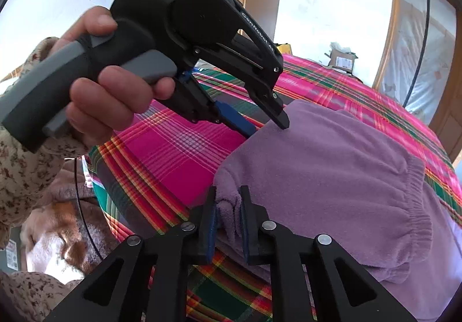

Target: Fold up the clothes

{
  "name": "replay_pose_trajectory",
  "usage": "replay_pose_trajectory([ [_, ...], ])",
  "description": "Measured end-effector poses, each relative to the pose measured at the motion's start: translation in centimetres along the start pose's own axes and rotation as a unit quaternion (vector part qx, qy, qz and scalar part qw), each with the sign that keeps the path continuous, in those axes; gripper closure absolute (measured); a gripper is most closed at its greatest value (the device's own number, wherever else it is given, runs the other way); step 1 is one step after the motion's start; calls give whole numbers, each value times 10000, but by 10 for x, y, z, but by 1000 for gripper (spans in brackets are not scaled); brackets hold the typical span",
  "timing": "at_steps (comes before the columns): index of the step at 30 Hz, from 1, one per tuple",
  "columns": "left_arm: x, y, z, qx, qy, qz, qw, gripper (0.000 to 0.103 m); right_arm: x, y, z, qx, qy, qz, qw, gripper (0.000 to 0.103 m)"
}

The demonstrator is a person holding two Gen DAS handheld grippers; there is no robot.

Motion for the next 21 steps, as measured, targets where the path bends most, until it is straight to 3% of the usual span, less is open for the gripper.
replay_pose_trajectory([
  [9,-13,-8,-4,57,63,121,9999,68,-6,-8,-13,-232,-264,-87,9993,93],
  [21,-35,-23,-9,268,287,304,9988,70,22,-2,-12,-392,-434,-214,9981,93],
])
Point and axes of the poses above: each gripper's, at about its wrist camera, not at the fingertips, and x roughly against the way its jaws point, y to its left, z to its underside, the point moved 10 cm from there along -x, roughly the way its jaws point, and after that the axes turned 11 degrees about -y, right-handed, at the moved point
